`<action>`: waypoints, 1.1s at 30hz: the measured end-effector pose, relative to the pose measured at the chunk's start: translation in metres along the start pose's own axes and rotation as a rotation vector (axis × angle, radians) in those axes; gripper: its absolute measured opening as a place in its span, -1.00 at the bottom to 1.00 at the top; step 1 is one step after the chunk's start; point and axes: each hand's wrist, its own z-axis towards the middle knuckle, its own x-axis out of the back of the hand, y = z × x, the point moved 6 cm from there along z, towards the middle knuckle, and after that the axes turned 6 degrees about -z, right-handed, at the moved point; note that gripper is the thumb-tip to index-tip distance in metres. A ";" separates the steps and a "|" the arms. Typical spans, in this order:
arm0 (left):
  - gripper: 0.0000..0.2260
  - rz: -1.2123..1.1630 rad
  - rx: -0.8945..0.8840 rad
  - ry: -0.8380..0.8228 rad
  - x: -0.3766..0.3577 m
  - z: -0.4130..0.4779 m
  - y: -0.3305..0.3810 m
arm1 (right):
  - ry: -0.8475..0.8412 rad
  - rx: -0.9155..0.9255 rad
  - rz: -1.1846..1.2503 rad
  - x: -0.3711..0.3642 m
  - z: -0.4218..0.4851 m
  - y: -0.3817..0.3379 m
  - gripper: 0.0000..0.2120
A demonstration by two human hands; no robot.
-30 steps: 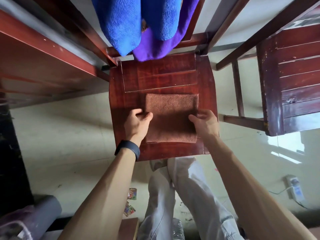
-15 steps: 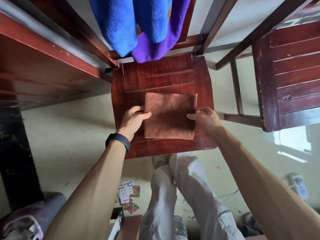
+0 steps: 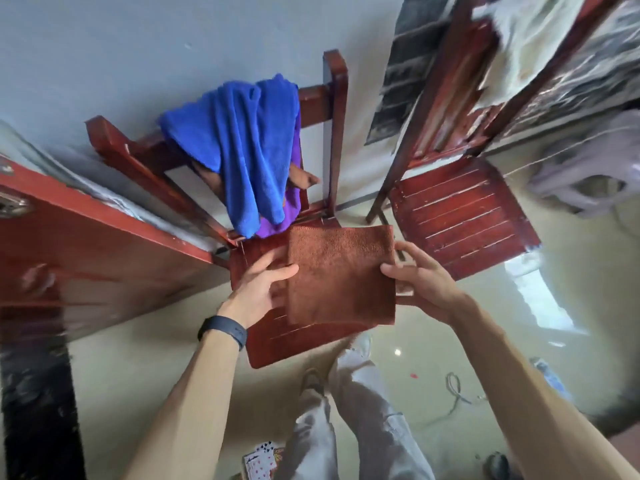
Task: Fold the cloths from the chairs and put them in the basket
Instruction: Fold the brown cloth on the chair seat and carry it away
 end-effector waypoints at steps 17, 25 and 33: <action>-0.54 0.449 -0.086 -0.567 -0.328 -0.125 0.084 | 0.582 0.499 0.344 0.122 -0.331 -0.044 -0.50; -0.61 0.633 -0.050 -0.895 -0.557 -0.125 0.039 | 0.911 0.628 0.448 0.263 -0.442 -0.018 -0.48; -0.63 0.680 -0.072 -0.958 -0.761 -0.098 -0.007 | 1.054 0.709 0.542 0.428 -0.499 -0.019 -0.53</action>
